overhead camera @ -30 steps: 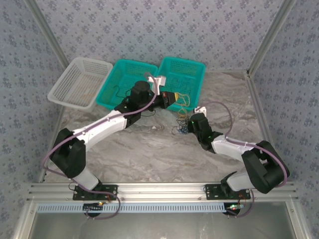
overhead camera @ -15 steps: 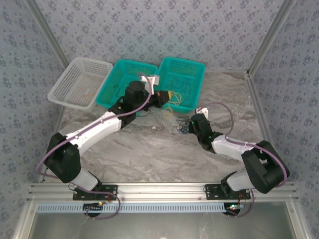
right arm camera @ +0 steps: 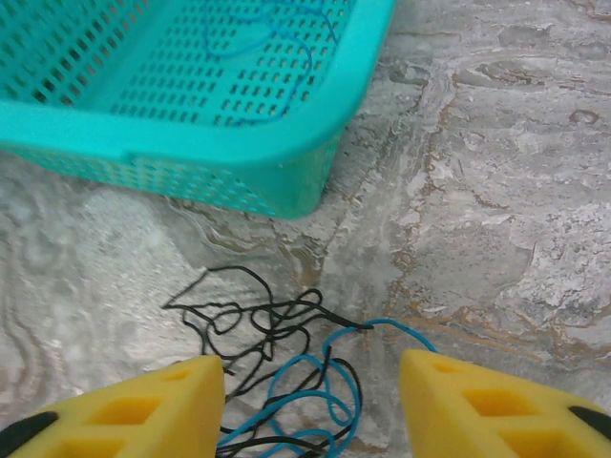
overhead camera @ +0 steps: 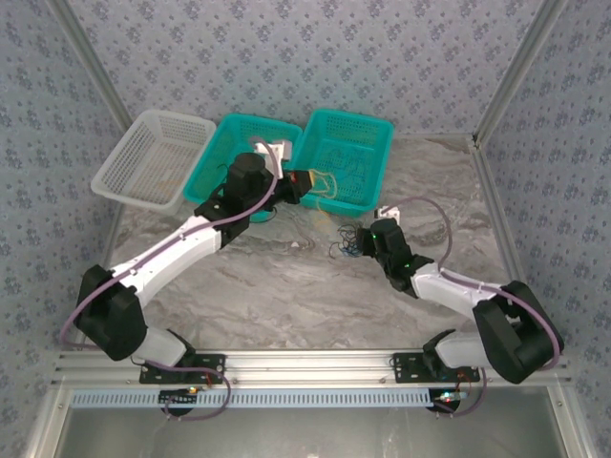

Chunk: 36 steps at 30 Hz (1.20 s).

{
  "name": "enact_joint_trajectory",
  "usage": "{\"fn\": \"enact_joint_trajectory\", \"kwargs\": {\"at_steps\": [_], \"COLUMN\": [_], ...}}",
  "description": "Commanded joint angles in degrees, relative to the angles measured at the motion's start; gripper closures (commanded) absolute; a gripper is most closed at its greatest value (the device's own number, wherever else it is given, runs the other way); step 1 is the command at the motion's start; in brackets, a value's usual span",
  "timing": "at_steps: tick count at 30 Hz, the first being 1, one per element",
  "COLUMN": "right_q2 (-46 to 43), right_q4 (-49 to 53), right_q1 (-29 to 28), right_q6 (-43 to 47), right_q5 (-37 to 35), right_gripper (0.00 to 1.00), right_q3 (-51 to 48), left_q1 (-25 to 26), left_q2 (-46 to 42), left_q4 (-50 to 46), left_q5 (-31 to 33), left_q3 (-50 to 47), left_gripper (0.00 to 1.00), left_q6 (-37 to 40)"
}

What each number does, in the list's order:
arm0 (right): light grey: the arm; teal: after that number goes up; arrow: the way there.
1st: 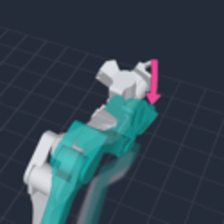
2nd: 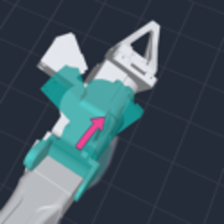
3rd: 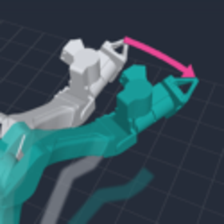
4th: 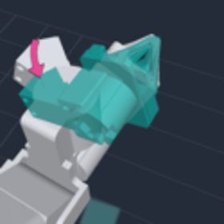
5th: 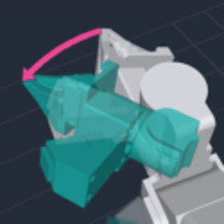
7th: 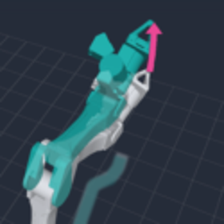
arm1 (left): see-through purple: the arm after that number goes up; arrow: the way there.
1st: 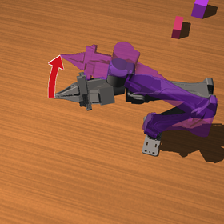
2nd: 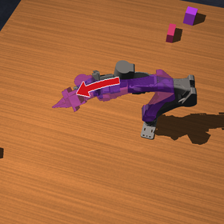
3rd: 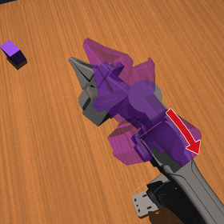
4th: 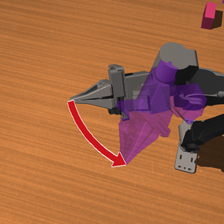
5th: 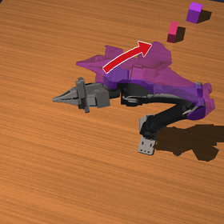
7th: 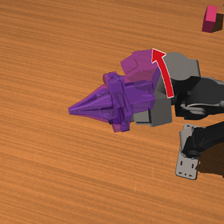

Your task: Untangle the cables

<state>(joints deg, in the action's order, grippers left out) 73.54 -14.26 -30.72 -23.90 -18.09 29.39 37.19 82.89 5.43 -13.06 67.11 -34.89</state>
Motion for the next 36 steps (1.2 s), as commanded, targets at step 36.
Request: {"fn": "enact_joint_trajectory", "kwargs": {"at_steps": [36], "right_q2": [-16.04], "right_q4": [18.41], "right_q1": [6.8], "right_q6": [-13.89], "right_q5": [-0.19], "right_gripper": [0.0], "right_q3": [1.03], "left_q1": [-24.37], "left_q2": [-9.13], "left_q4": [-27.8], "left_q5": [35.23], "left_q3": [12.81], "left_gripper": [1.0], "left_q6": [7.49]}}
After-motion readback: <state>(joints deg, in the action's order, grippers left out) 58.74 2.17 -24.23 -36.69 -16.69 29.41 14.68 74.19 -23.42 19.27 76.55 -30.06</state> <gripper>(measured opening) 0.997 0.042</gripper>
